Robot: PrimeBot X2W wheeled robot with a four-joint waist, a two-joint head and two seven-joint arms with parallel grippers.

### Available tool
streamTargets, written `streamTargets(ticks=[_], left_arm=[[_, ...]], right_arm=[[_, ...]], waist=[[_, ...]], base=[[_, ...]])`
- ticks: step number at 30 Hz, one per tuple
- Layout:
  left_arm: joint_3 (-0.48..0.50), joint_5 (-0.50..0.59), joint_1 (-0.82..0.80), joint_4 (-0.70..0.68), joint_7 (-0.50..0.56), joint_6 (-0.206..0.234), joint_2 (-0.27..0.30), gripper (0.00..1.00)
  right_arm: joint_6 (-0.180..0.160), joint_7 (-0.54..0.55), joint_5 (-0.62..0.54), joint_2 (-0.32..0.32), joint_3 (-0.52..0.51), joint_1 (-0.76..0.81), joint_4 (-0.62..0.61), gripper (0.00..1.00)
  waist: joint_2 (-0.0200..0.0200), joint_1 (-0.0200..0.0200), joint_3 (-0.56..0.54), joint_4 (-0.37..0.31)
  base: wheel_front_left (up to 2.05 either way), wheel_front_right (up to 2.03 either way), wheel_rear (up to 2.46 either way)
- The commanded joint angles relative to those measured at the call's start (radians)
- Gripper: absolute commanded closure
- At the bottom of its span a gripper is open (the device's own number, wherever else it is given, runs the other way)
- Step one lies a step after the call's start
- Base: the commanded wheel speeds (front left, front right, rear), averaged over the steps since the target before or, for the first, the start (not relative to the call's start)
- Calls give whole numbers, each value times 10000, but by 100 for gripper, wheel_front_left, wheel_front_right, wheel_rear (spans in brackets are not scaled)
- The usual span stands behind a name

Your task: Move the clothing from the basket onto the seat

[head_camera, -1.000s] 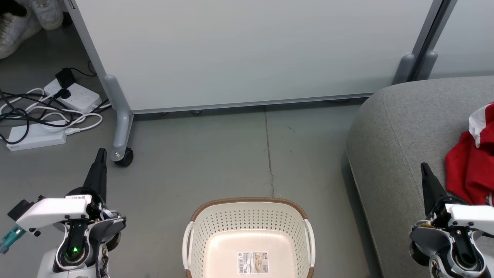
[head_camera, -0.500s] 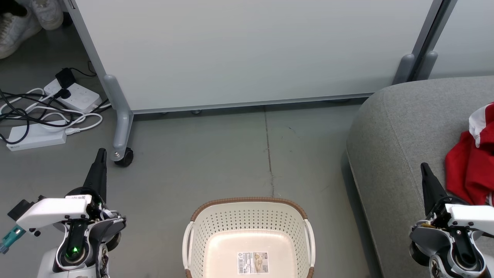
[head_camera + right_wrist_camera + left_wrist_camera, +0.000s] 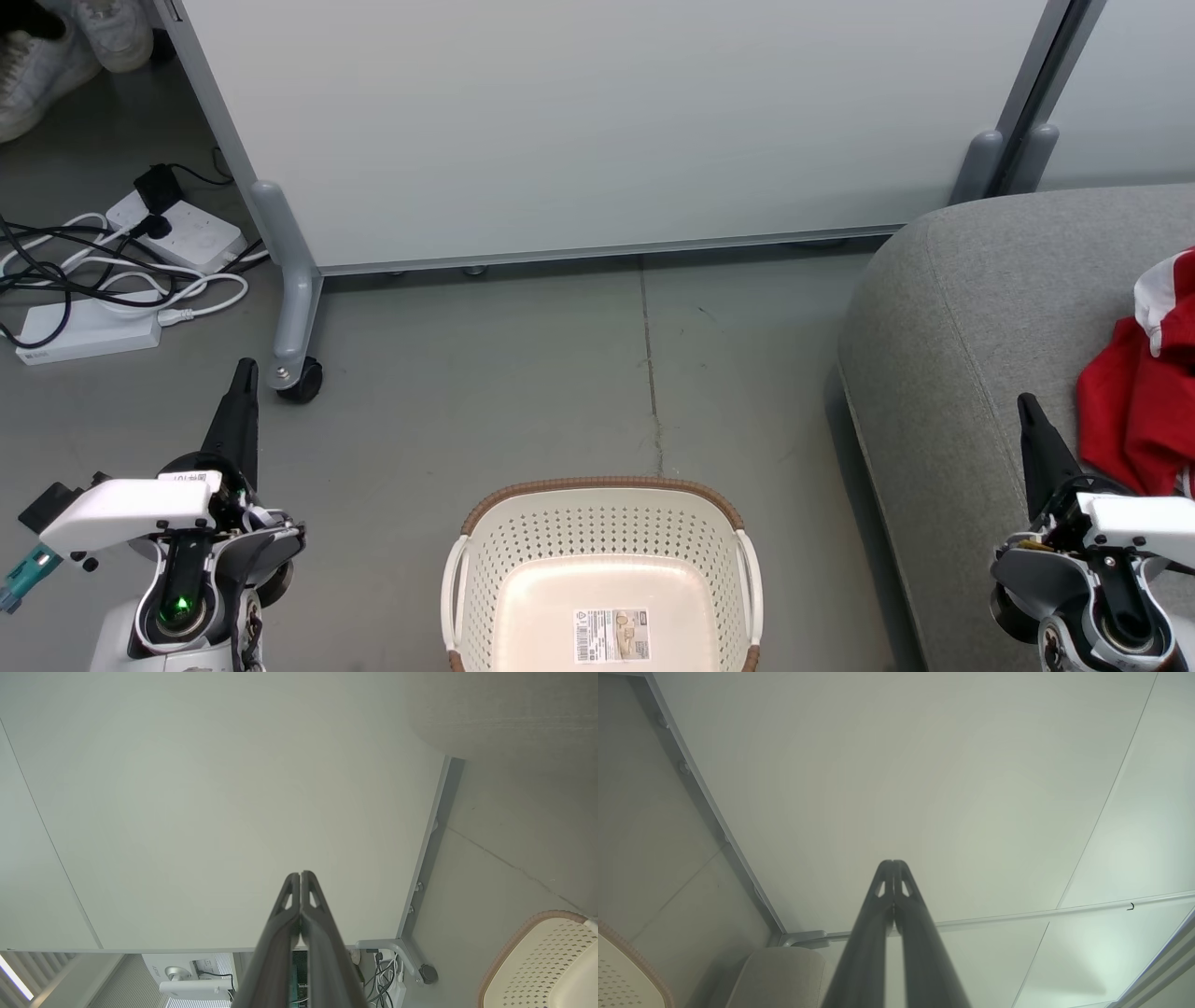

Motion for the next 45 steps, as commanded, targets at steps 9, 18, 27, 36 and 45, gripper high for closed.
streamTargets(ticks=[9,18,27,36,45], left_arm=[[31,-68,-161,2,56,-34,35,100],[31,-69,-161,2,56,-34,35,100],[30,-69,-161,2,56,-34,35,100],[30,-69,-161,1,56,-34,35,100],[30,-70,-161,1,55,-34,35,100]], right_arm=[[22,14,44,-47,-25,-79,-1,100],[22,14,45,-48,-24,-79,-1,100],[22,14,45,-48,-25,-79,0,100],[22,14,45,-48,-24,-79,-1,100],[22,13,45,-48,-25,-79,-1,100]], waist=[[0,0,0,0],[0,0,0,0],[0,0,0,0],[0,0,0,0],[0,0,0,0]], base=[[0,0,0],[0,0,0],[0,0,0],[0,0,0],[0,0,0]])
